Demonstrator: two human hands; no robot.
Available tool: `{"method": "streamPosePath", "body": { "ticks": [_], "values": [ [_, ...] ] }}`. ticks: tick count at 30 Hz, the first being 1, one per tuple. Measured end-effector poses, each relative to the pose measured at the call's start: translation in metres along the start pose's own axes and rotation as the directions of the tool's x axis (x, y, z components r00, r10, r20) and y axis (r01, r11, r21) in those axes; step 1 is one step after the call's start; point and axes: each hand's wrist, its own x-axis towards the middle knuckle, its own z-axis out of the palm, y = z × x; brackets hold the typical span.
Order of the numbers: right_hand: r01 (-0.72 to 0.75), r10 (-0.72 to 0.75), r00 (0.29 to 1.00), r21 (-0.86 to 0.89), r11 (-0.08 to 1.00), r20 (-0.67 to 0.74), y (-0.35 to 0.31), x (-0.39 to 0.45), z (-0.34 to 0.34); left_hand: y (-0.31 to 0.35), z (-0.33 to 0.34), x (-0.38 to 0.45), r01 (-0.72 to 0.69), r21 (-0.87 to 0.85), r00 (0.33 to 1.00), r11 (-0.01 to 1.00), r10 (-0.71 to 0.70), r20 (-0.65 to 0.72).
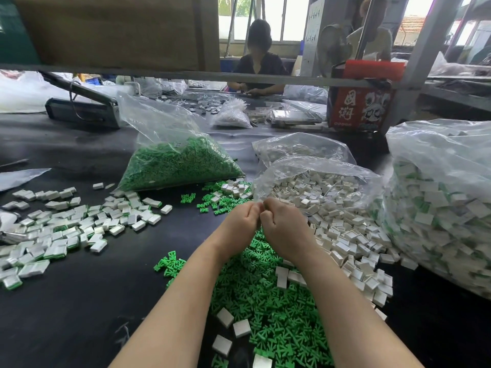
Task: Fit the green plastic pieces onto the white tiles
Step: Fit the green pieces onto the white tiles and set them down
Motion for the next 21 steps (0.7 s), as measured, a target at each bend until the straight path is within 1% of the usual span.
{"method": "streamPosePath", "body": {
  "ticks": [3,5,7,9,11,13,18,19,21],
  "values": [
    [0.020,-0.021,0.999,-0.062,0.998,-0.025,0.000,0.001,0.003,0.001,-0.001,0.000,0.008,-0.079,0.999,0.997,-0.011,-0.037],
    [0.028,-0.031,0.998,-0.073,0.997,-0.045,0.000,0.002,0.003,0.002,-0.002,-0.001,0.004,-0.162,0.999,0.987,-0.010,-0.033],
    [0.039,-0.042,0.998,-0.057,0.998,-0.054,0.000,0.002,0.003,0.003,-0.003,-0.001,-0.006,-0.199,1.000,0.980,0.003,-0.019],
    [0.020,-0.020,0.999,0.010,1.000,-0.049,0.000,0.002,0.002,0.002,-0.005,-0.001,-0.022,-0.174,0.999,0.984,0.016,-0.034],
    [-0.014,0.018,0.999,0.108,0.994,-0.037,-0.001,0.003,0.001,0.001,-0.009,0.000,-0.058,-0.113,0.995,0.992,0.048,-0.084],
    [-0.020,0.024,0.999,0.167,0.986,-0.025,-0.001,0.003,0.000,-0.001,-0.014,0.000,-0.093,-0.060,0.989,0.994,0.086,-0.118],
    [0.008,-0.008,1.000,0.168,0.986,0.004,0.001,0.004,0.000,-0.002,-0.020,-0.003,-0.145,-0.070,0.981,0.987,0.134,-0.142],
    [0.000,-0.003,1.000,0.211,0.977,0.010,0.002,0.004,0.000,-0.001,-0.019,-0.004,-0.162,-0.083,0.978,0.983,0.149,-0.146],
    [-0.051,0.046,0.999,0.381,0.923,0.021,-0.001,0.003,-0.001,0.003,-0.018,-0.005,-0.191,-0.129,0.974,0.973,0.172,-0.147]
  ]
}}
